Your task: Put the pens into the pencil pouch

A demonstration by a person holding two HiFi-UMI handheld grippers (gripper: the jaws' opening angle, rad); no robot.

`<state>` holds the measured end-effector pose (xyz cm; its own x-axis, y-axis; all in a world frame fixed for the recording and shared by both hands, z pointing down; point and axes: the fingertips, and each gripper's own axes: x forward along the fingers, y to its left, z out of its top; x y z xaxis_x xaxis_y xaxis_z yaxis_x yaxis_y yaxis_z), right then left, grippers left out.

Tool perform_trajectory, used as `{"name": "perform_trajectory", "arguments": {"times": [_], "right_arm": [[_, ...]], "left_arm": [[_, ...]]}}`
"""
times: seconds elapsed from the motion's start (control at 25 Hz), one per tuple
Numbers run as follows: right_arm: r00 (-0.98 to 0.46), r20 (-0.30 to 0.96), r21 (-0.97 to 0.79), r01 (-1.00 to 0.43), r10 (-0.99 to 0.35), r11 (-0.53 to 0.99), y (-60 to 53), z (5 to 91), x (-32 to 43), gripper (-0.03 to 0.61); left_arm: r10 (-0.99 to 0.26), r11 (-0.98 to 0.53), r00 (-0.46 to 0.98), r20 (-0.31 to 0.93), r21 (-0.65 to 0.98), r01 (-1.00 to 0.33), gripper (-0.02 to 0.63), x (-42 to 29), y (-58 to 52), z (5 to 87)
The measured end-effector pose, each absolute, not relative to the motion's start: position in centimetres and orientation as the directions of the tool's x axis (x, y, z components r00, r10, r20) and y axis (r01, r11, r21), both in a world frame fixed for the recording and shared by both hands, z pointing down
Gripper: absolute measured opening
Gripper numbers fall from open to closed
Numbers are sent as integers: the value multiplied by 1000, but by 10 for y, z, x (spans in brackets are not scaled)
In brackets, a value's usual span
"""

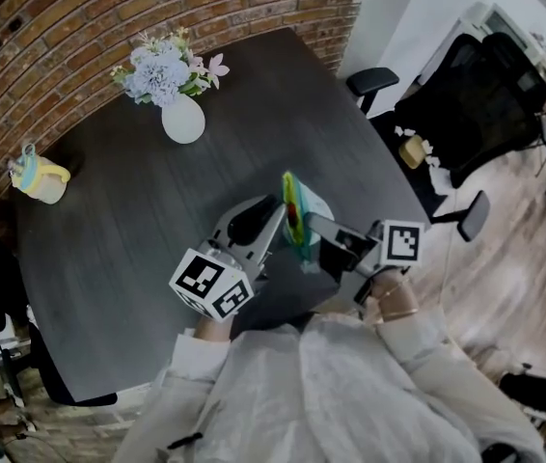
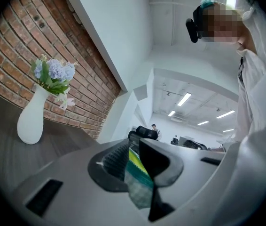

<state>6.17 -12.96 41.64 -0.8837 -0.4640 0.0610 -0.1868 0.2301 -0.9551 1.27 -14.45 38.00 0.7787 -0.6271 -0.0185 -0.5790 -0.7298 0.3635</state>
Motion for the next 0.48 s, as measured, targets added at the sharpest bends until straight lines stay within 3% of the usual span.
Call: {"name": "perform_trajectory", "arguments": {"times": [0.48], "right_arm": [[-924, 155, -887, -286, -350, 363, -124, 423, 13, 21]], "left_arm": [[-700, -612, 701, 138, 392, -687, 66, -36, -121, 425]]}}
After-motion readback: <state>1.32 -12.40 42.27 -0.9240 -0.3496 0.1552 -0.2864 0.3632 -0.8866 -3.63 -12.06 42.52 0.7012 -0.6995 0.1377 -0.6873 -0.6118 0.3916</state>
